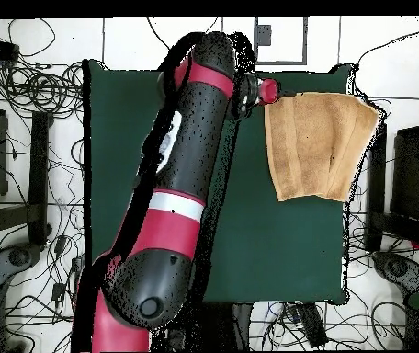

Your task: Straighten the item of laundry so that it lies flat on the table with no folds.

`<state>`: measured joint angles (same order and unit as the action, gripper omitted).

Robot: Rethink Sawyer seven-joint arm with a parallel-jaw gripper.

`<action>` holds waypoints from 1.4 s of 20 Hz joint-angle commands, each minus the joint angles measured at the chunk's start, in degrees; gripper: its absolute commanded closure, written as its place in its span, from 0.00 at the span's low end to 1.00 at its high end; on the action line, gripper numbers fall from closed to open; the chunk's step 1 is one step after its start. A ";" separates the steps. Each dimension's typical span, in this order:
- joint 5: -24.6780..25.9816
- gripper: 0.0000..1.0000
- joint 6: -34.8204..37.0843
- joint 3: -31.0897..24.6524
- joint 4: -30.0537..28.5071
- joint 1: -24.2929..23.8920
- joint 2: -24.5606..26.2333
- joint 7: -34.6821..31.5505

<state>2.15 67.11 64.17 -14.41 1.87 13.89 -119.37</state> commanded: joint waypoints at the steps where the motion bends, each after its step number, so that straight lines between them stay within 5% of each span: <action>1: -2.37 0.00 5.80 -5.36 -9.78 1.33 0.25 -17.50; 19: -4.33 0.00 0.41 -9.26 -6.05 -1.83 3.91 -14.59; 26: -8.44 0.00 -1.41 -19.96 -11.91 -2.60 -0.18 -5.52; 27: -8.97 1.00 -1.36 -21.50 -12.73 -2.80 -0.88 -3.73; 28: -9.28 1.00 -0.83 -22.53 -13.38 -2.95 -1.49 -2.04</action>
<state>-0.88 67.88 55.56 -16.95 -0.58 13.55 -119.38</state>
